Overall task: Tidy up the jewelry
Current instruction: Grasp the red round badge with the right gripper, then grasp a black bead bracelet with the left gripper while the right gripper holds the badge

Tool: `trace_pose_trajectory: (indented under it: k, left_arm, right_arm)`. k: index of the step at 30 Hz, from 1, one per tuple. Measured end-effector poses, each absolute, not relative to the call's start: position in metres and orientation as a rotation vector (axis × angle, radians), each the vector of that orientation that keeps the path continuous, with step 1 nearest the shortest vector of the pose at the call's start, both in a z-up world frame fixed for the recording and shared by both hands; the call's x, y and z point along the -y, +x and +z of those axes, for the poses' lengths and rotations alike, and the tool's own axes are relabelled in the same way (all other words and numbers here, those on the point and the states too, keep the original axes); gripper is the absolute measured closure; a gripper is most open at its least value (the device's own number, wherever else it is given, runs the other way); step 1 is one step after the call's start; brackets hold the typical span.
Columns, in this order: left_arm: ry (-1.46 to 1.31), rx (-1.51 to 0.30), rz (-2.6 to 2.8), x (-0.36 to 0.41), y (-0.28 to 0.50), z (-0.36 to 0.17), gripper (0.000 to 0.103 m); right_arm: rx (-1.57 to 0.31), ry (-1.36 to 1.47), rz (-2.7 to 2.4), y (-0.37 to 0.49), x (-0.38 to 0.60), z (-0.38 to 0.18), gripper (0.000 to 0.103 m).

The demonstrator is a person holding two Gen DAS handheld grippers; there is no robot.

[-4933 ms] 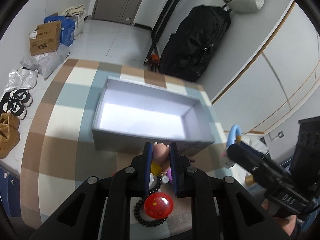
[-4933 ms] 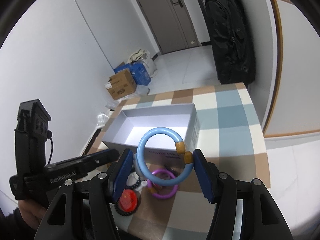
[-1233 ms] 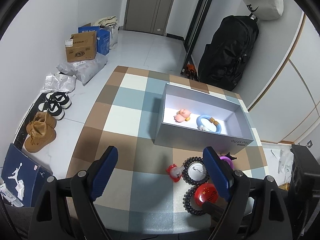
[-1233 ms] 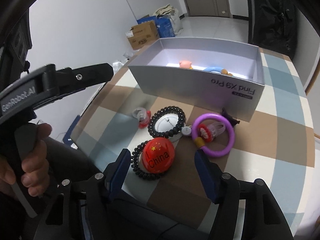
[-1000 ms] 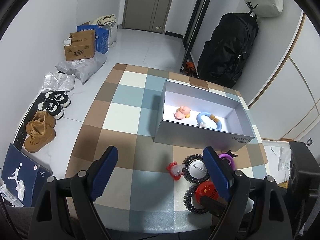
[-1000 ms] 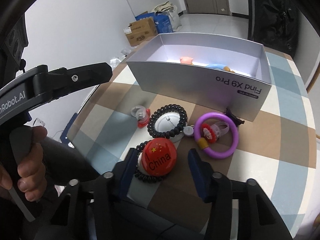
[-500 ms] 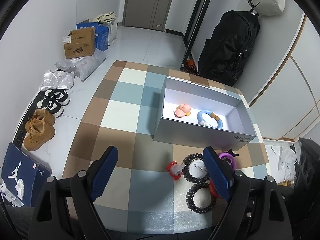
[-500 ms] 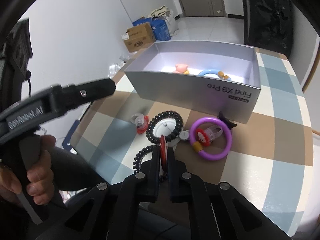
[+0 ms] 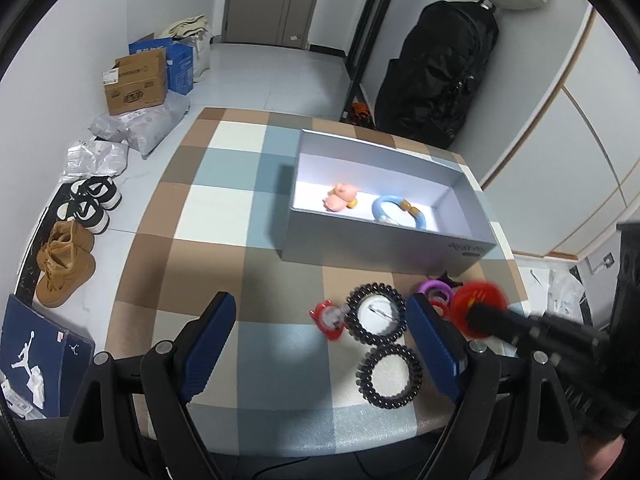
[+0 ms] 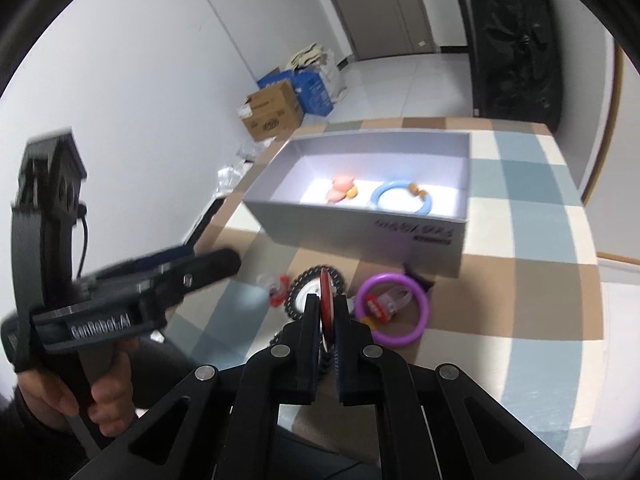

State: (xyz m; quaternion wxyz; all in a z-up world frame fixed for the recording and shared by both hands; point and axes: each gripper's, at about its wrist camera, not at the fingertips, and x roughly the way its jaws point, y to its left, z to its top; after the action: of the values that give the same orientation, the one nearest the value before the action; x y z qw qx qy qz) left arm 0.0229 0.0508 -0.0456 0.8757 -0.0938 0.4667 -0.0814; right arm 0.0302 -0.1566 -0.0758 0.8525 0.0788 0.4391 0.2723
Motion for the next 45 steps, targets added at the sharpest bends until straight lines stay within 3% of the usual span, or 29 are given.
trace_pose_trajectory:
  k: [17, 32, 37, 41, 45]
  left_arm:
    - [-0.19, -1.108, -0.328, -0.014, 0.01, -0.066, 0.02]
    - [0.114, -1.142, -0.241, 0.035, -0.002, -0.081, 0.02]
    - [0.121, -1.131, -0.262, 0.04, -0.009, -0.077, 0.032]
    - [0.133, -1.124, -0.297, 0.043, -0.014, -0.071, 0.059]
    - [0.137, -1.128, -0.312, 0.043, -0.018, -0.076, 0.064]
  right_arm:
    - [-0.833, 0.275, 0.515, 0.031, 0.196, -0.05, 0.098]
    - [-0.816, 0.308, 0.512, 0.029, 0.212, -0.046, 0.097]
    - [-0.812, 0.307, 0.505, 0.028, 0.213, -0.045, 0.097]
    - [-0.813, 0.316, 0.498, 0.028, 0.215, -0.045, 0.097]
    - [-0.813, 0.314, 0.496, 0.028, 0.216, -0.045, 0.097]
